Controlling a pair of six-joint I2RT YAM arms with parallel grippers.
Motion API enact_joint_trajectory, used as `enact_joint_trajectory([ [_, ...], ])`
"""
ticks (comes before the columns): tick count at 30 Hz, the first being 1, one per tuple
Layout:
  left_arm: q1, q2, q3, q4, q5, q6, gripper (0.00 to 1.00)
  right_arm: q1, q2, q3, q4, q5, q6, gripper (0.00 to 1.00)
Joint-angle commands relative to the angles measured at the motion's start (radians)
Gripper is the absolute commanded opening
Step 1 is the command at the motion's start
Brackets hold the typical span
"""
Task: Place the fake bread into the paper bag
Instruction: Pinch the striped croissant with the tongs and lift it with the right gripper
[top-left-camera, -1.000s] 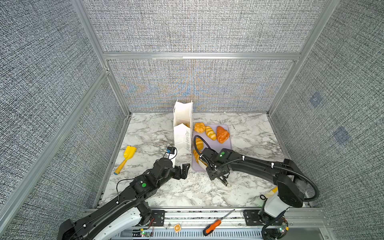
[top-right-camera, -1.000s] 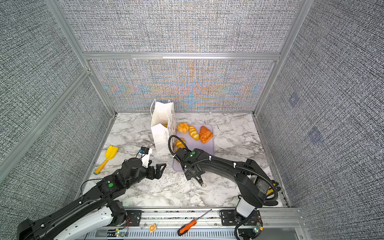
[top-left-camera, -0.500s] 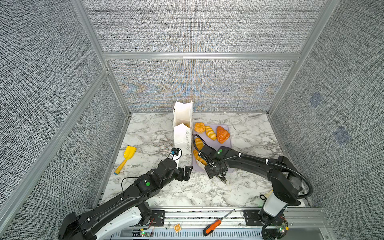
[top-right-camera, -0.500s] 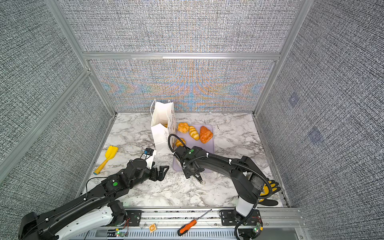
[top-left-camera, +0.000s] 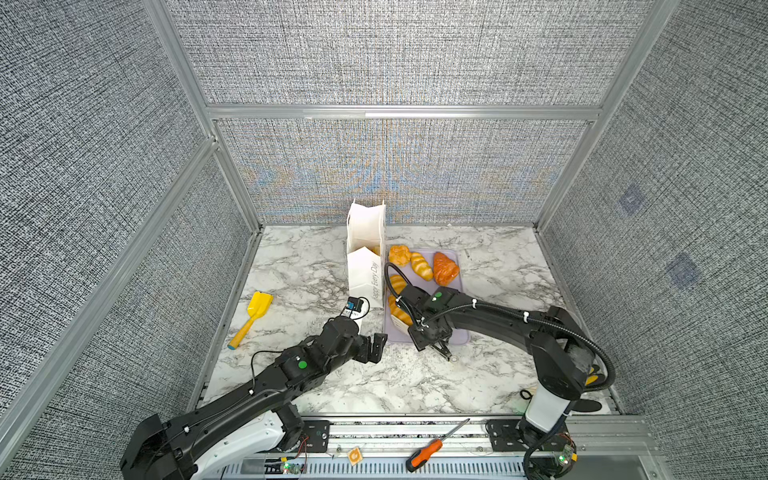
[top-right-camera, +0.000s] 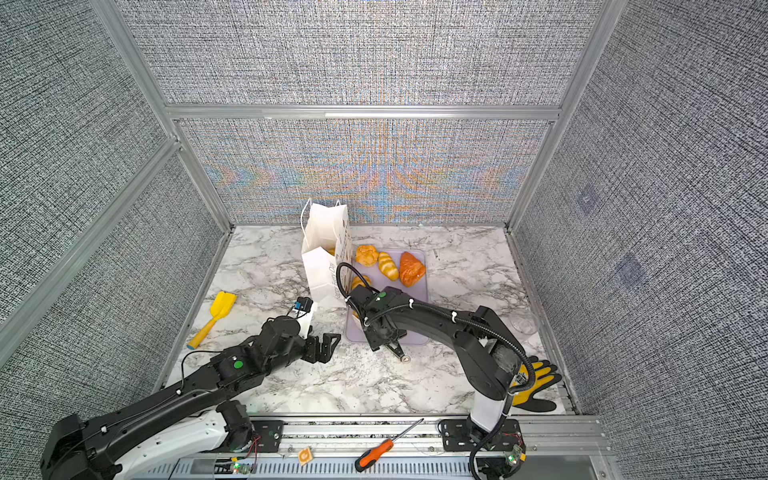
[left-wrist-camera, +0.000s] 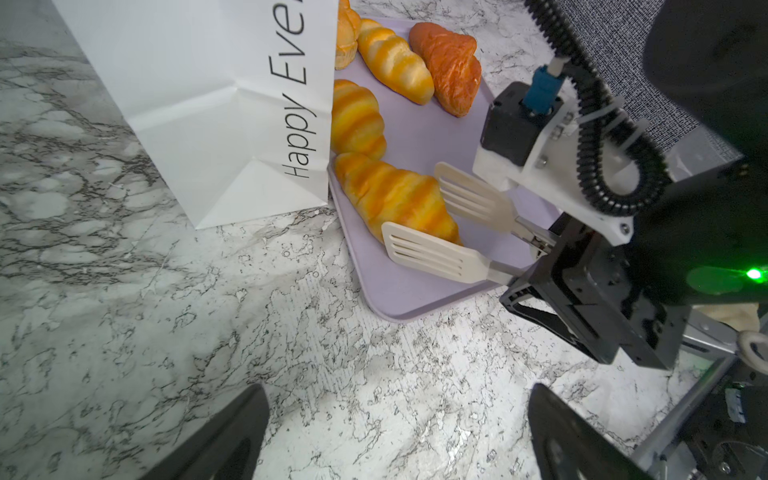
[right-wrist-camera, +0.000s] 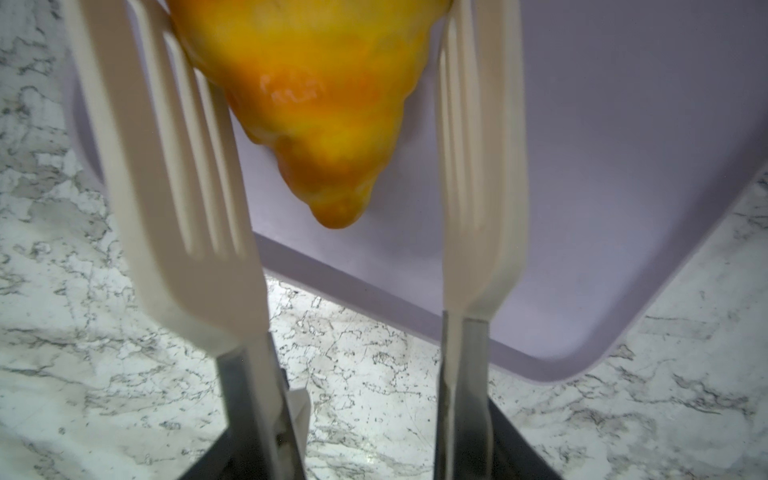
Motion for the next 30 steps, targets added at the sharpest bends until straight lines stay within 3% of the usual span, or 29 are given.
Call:
enact_joint_trajectory([
  [1,0.0,-0.01,0.007,0.021,-0.013,0.01,0.99,-0.002,0.004,0.012,-0.027,0.0,-0.012,0.57],
  [7,0.0,-0.056,0.013,-0.011,-0.058,0.035,0.99,-0.002,-0.026,-0.015,-0.04,-0.012,-0.019,0.45],
  [30,0.01,-0.051,0.075,-0.061,-0.03,0.13,0.99,-0.027,-0.235,-0.154,0.008,-0.044,-0.017,0.4],
])
